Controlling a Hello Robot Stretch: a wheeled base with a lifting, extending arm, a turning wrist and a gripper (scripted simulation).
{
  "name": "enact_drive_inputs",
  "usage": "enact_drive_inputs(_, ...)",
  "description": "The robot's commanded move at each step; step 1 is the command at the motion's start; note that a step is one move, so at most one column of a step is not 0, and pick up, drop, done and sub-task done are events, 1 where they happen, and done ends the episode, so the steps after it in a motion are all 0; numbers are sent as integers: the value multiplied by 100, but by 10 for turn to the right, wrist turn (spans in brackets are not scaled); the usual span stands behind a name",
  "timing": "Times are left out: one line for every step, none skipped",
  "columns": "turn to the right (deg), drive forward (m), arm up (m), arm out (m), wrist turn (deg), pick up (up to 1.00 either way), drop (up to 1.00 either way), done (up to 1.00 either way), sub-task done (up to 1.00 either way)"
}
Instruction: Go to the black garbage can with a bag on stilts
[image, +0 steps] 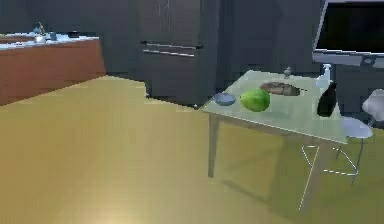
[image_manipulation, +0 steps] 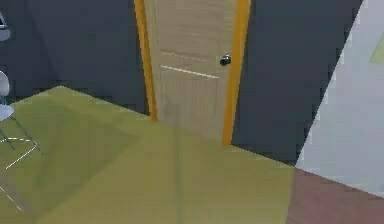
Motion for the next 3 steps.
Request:
enact_drive_inputs(-450,0,0,0,0,0,0,0,0)
enact_drive_inputs(-270,0,0,0,0,0,0,0,0)
enact_drive_inputs(0,100,0,0,0,0,0,0,0)
